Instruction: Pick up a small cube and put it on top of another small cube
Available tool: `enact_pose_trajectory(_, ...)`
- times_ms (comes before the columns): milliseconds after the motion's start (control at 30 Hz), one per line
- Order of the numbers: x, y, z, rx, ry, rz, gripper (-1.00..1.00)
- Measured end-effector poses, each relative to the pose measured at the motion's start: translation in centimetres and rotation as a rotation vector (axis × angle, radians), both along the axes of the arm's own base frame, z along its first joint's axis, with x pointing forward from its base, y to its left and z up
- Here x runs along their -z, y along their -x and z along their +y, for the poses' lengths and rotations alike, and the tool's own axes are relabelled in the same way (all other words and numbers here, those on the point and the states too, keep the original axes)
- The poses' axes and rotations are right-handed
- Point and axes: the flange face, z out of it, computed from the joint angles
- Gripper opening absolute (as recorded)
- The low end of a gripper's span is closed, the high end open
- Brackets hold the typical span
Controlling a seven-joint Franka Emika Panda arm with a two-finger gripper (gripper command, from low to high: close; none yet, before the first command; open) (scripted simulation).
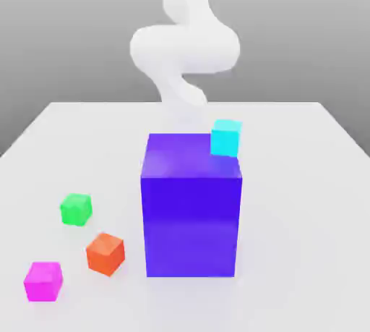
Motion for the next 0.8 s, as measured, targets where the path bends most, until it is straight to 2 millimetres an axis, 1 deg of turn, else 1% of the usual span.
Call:
enact_pose_trajectory(100,4.9,-3.6,-2.7,0.132,-0.092,0.083,0.0)
enact_pose_trajectory(200,10.0,-6.3,-5.4,0.266,-0.175,0.16,0.0)
enact_pose_trajectory(300,15.3,-8.2,-8.2,0.408,-0.25,0.233,0.0)
enact_pose_trajectory(400,20.9,-9.2,-11.1,0.556,-0.319,0.303,0.0)
enact_pose_trajectory(500,26.5,-9.5,-13.9,0.711,-0.38,0.37,0.0)
enact_pose_trajectory(567,30.3,-9.1,-16.0,0.823,-0.418,0.411,0.0)
enact_pose_trajectory(667,36.0,-7.7,-19.2,1.0,-0.469,0.468,0.0)
enact_pose_trajectory(800,43.4,-5.4,-21.4,1.209,-0.512,0.545,0.0)
